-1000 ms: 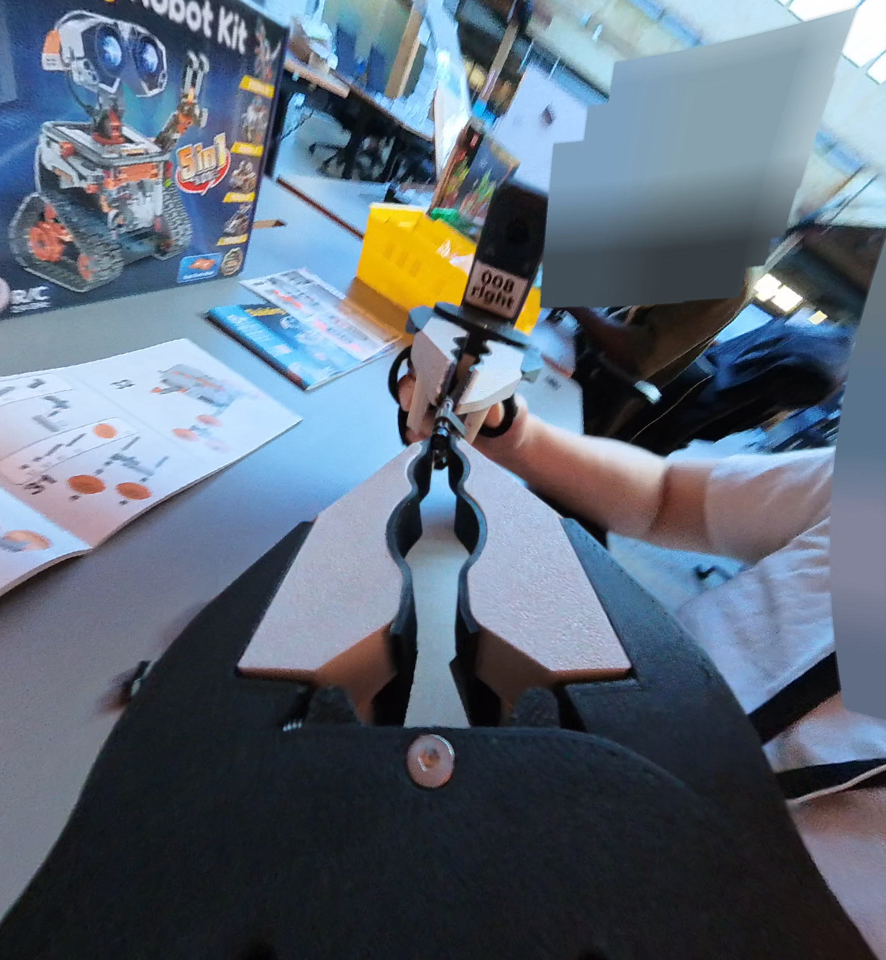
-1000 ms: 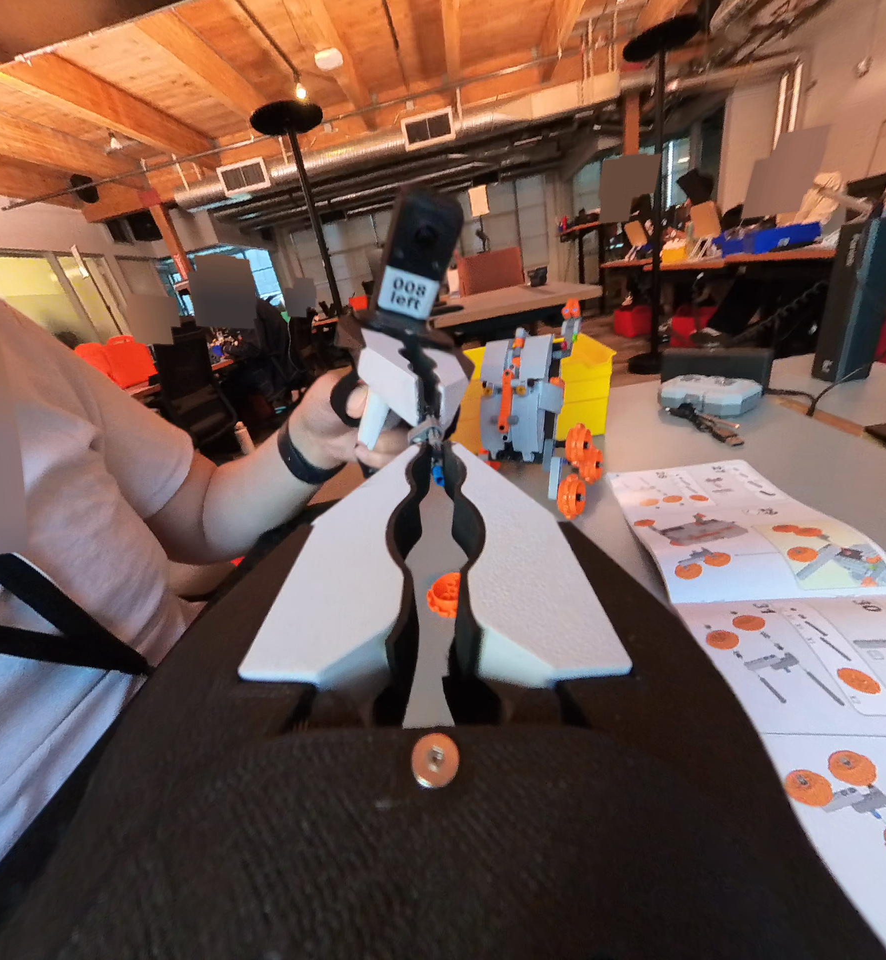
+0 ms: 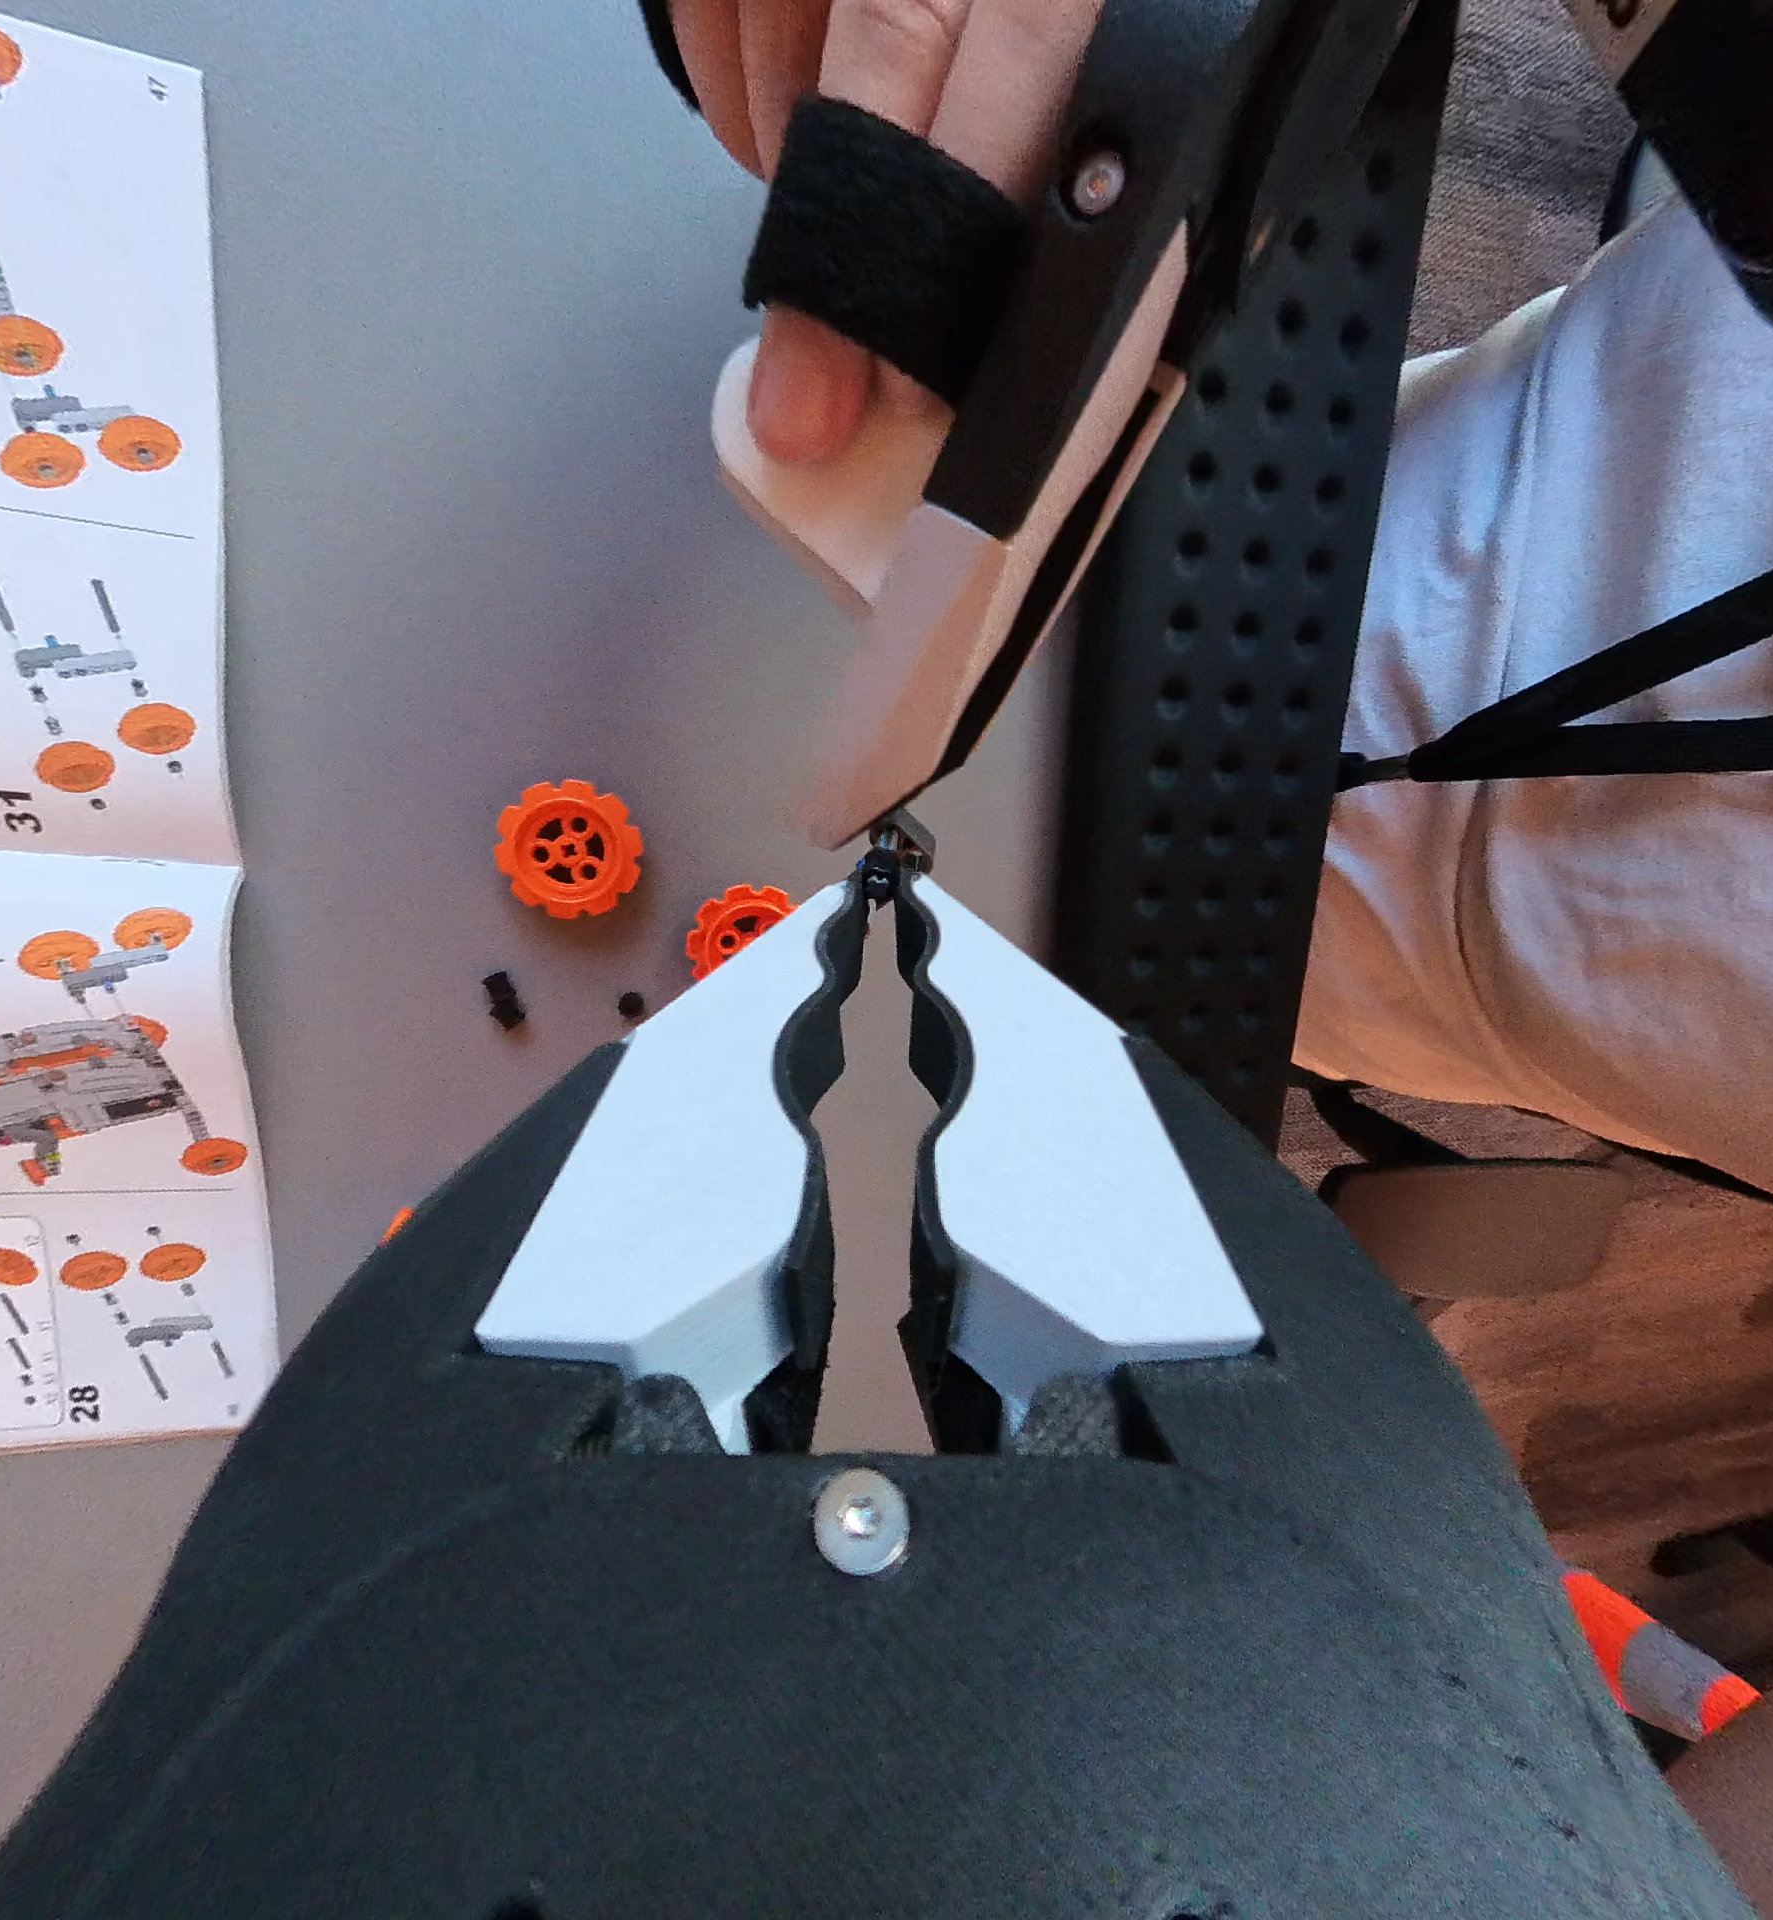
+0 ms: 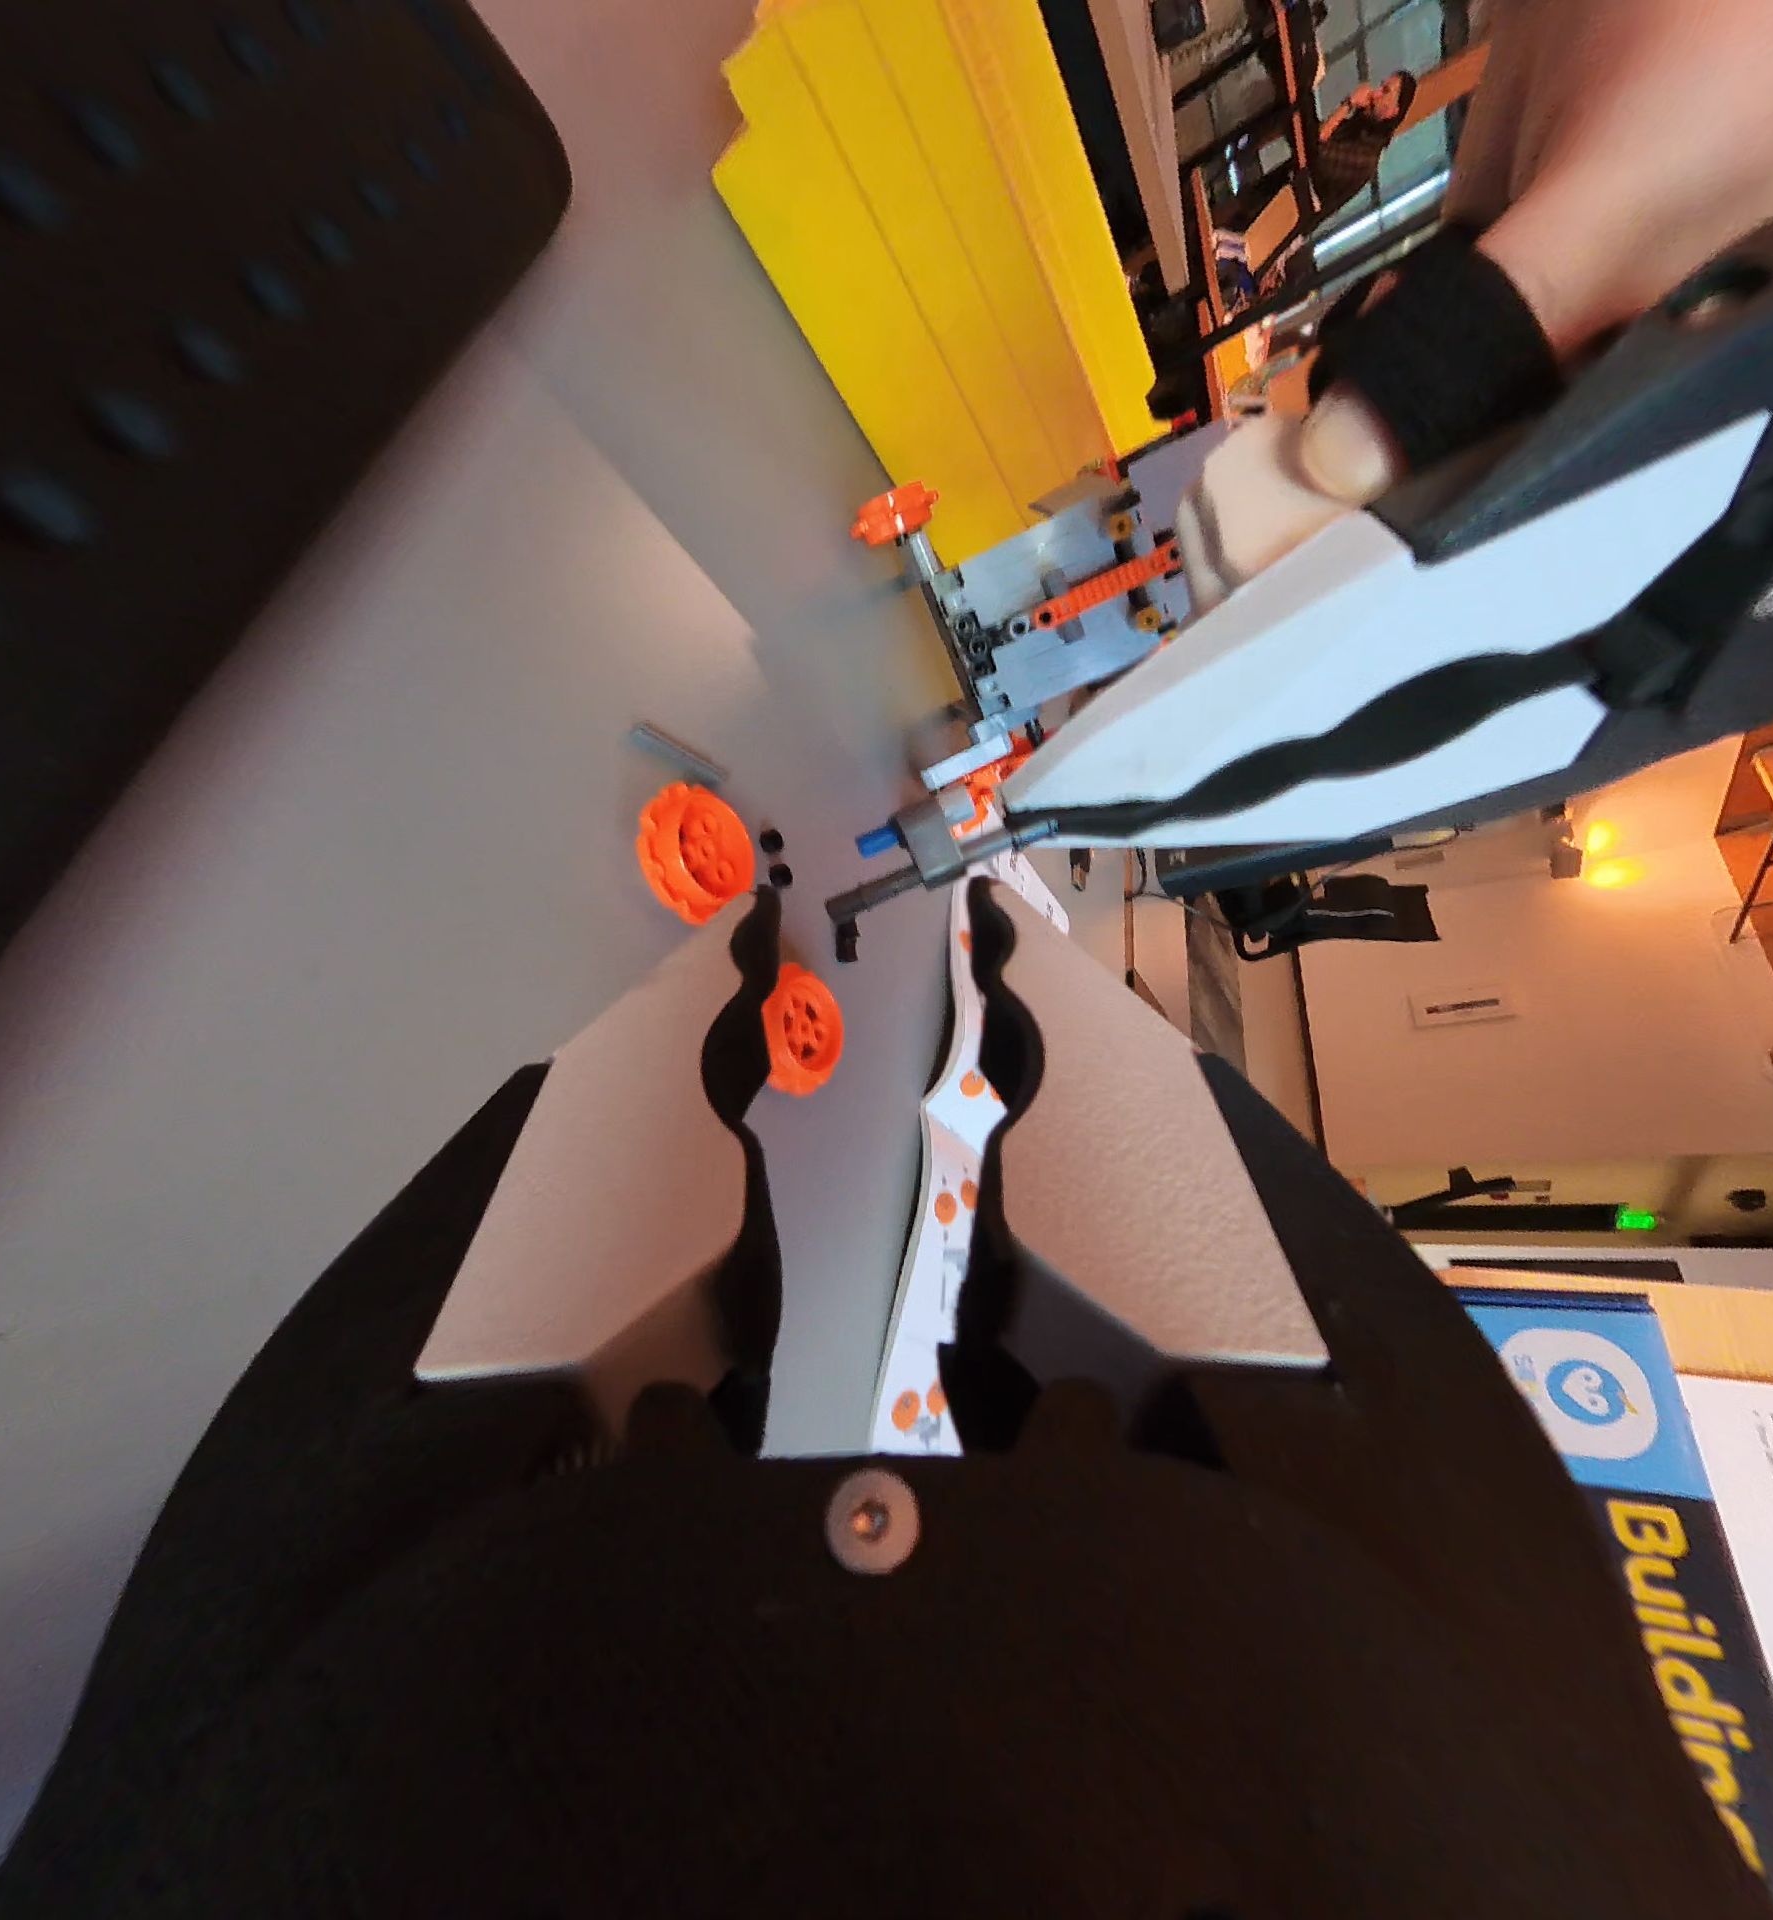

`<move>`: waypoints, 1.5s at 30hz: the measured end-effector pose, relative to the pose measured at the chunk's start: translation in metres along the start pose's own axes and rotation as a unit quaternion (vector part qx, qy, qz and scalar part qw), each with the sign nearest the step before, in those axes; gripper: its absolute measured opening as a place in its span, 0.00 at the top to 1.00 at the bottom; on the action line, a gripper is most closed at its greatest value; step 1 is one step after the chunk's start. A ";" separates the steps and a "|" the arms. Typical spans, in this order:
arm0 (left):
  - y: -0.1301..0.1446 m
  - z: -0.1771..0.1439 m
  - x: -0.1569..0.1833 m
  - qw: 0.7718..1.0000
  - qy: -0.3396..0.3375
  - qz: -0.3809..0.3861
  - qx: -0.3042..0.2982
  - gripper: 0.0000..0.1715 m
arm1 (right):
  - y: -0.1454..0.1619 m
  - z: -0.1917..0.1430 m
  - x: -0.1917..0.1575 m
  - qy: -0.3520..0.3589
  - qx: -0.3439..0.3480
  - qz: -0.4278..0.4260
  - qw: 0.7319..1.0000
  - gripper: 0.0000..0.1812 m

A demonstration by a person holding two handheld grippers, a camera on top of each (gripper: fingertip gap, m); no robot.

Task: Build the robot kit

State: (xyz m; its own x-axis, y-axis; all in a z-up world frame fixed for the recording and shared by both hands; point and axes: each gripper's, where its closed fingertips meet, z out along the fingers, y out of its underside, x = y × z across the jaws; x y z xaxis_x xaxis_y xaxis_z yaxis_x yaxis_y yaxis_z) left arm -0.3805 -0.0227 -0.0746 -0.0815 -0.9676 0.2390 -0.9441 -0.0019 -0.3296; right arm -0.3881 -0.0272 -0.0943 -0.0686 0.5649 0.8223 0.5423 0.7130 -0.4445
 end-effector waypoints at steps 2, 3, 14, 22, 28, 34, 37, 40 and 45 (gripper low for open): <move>0.001 0.000 0.000 1.000 0.005 -0.003 -0.001 0.98 | -0.004 0.000 0.001 0.004 0.007 0.002 1.000 0.81; 0.002 -0.001 0.000 1.000 0.007 -0.004 -0.003 0.98 | -0.004 0.000 0.001 0.003 0.006 0.002 1.000 0.81; 0.008 0.001 0.007 0.999 0.025 0.006 -0.030 0.98 | -0.007 -0.001 -0.005 -0.020 0.014 0.019 1.000 0.92; 0.015 -0.007 0.003 0.997 0.012 0.027 -0.064 0.98 | -0.008 -0.008 -0.002 -0.184 0.128 0.404 0.887 0.89; 0.010 -0.004 0.001 0.996 0.005 0.041 -0.084 0.98 | -0.004 -0.008 0.009 -0.204 0.149 0.513 0.820 0.91; 0.007 0.002 -0.001 0.995 0.012 0.047 -0.088 0.98 | 0.000 -0.004 0.002 -0.210 0.132 0.512 0.823 0.91; 0.006 0.004 0.000 0.994 0.016 0.051 -0.092 0.98 | 0.001 -0.005 0.000 -0.217 0.131 0.509 0.822 0.98; 0.003 0.003 -0.001 0.994 0.017 0.057 -0.089 0.98 | 0.001 -0.006 0.001 -0.222 0.136 0.516 0.816 0.97; -0.003 0.001 -0.003 0.995 0.015 0.063 -0.079 0.98 | 0.003 -0.007 0.003 -0.220 0.139 0.526 0.810 0.96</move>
State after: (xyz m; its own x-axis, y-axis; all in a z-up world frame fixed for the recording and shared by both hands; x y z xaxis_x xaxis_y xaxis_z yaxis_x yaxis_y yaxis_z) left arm -0.3775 -0.0198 -0.0750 -0.2091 -0.9497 0.2333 -0.9642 0.1604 -0.2113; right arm -0.3806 -0.0263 -0.0900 -0.0155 0.9700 -0.2427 0.2897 -0.2280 -0.9296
